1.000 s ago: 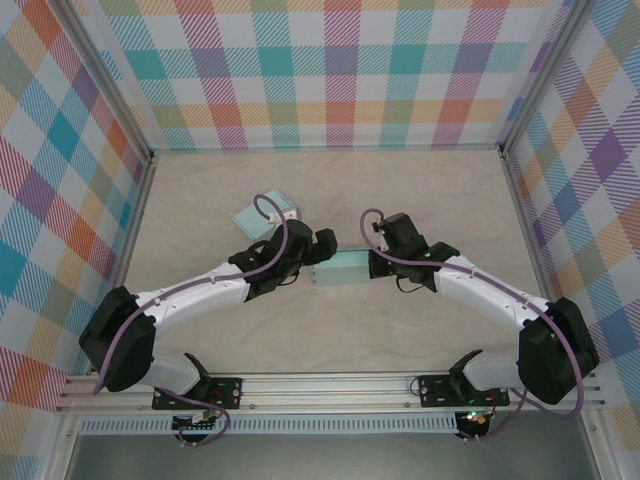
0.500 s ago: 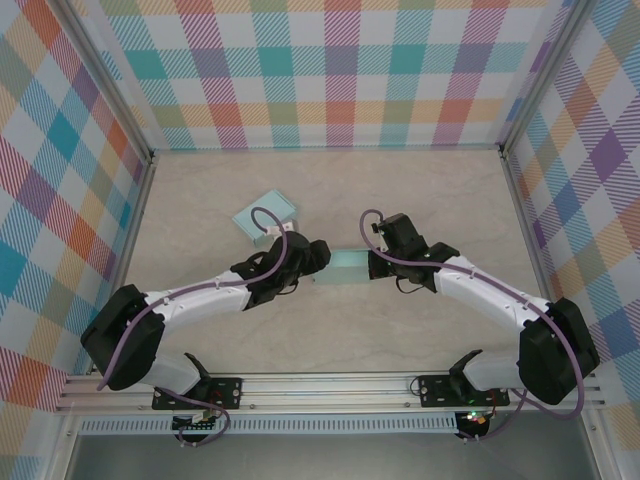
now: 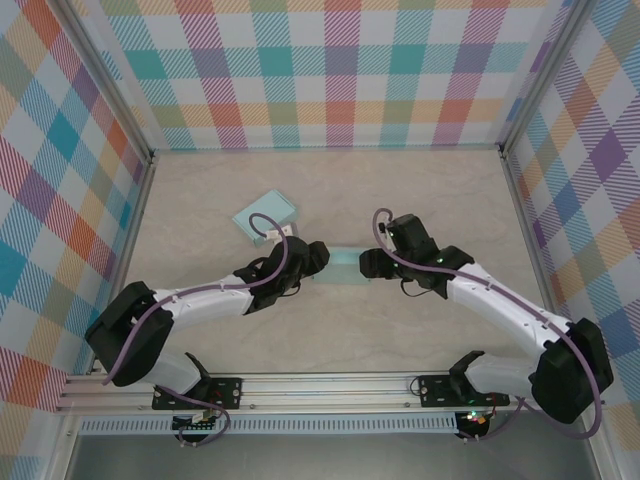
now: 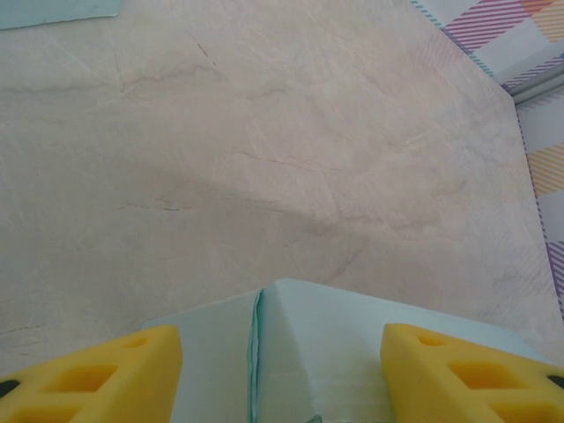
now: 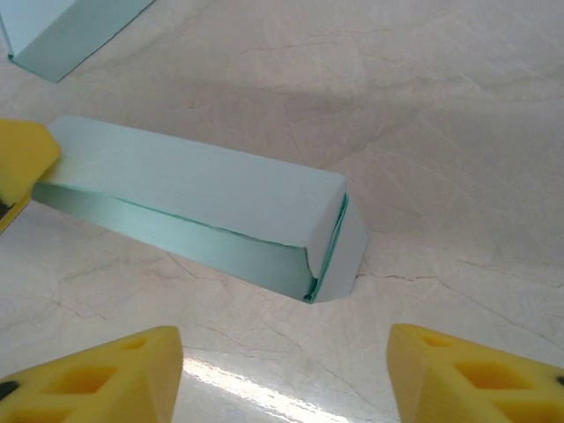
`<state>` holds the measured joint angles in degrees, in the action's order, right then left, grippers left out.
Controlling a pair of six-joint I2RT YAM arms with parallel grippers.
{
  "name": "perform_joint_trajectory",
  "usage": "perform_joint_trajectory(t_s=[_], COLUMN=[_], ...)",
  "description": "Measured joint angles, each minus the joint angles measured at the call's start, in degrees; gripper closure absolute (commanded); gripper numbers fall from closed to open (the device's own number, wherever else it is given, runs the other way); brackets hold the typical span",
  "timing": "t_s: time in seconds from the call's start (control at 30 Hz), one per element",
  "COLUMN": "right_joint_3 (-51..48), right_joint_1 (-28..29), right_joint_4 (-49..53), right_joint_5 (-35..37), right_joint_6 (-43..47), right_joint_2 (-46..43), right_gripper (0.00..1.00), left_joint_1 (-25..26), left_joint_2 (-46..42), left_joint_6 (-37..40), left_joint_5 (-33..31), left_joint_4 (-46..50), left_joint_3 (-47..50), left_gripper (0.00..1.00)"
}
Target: Fold the paper box
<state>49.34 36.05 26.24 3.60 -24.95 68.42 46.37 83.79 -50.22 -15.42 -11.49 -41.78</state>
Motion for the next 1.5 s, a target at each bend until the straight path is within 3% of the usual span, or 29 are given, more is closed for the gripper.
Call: perform_joint_trajectory(t_s=[0.33,0.63,0.97,1.5], right_joint_3=[3.0,3.8,-2.6,-8.6], right_joint_1=[-3.0,-4.0,-4.9,-6.9], right_joint_4=[-0.8,-3.5,-11.2,-23.3], right_joint_5=[2.0,0.4,-2.9,-7.9], right_joint_6=[-4.0,-4.8,-7.0,-9.0], right_joint_2=[2.6,8.7,8.3,7.7], right_gripper=[0.30,0.41,0.50,0.79], left_joint_1=[0.8,1.1,1.5,1.4], left_joint_2=[0.2,0.1,-0.1,-0.8], left_joint_6=[-0.8,-1.2,-2.1,-4.5], left_joint_5=[-1.4,-2.2,-2.2,-2.1], left_joint_4=[-0.8,-0.9,-2.5,-9.6], left_joint_3=[0.4,0.7,3.0,7.1], left_gripper=[0.40,0.40,0.47,0.84])
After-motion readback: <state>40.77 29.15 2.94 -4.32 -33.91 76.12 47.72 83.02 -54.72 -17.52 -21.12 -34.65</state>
